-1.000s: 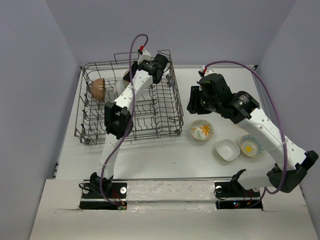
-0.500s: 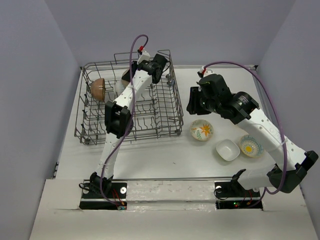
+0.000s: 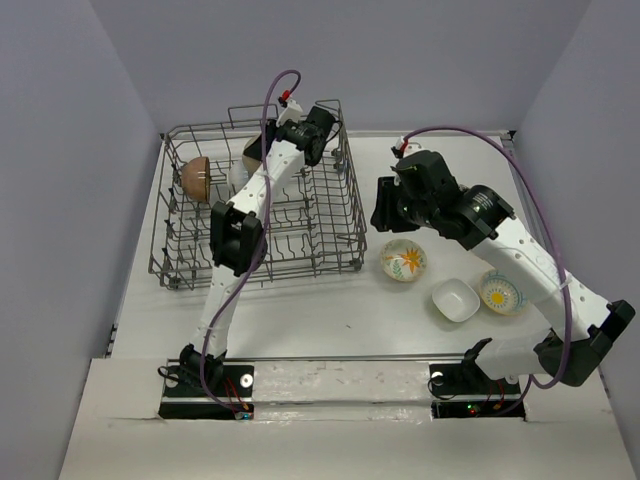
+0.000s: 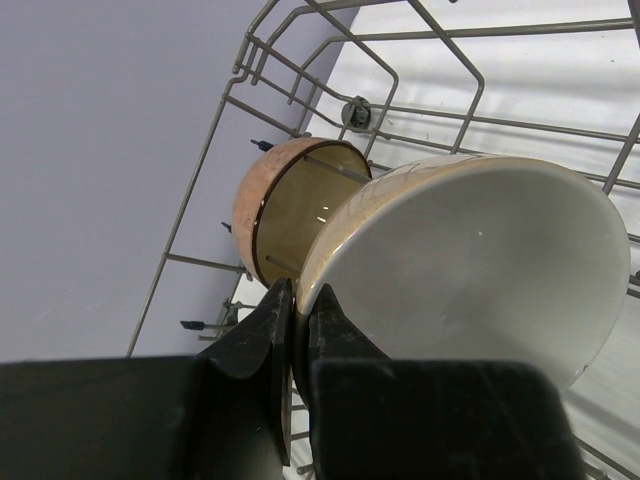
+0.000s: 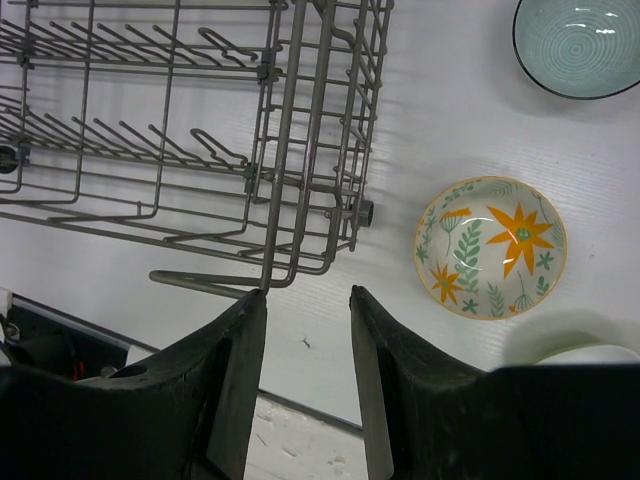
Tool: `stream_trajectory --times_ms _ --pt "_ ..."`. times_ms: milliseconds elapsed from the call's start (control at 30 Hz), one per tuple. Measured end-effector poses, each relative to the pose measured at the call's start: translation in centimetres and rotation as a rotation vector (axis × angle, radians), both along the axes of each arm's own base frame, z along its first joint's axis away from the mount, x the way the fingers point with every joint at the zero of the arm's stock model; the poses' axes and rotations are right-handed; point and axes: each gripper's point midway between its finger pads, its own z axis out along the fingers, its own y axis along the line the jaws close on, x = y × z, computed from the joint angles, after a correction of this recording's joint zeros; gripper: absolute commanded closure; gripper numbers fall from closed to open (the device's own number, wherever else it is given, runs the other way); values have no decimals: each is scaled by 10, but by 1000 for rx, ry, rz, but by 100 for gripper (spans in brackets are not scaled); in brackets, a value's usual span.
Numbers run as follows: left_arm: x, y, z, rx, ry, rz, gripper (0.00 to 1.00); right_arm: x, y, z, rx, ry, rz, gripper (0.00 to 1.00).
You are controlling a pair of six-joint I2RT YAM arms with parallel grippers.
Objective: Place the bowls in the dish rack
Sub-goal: Insert the bowl into the dish rack.
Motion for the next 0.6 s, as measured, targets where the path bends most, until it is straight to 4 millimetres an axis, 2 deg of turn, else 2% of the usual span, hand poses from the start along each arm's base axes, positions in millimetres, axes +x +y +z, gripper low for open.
stream_trajectory --times_ms 300,600 --pt "4 -2 -10 28 12 1 100 6 8 1 13 -19 18 55" --pt "4 -1 -9 39 11 6 100 25 29 -33 -28 43 40 55"
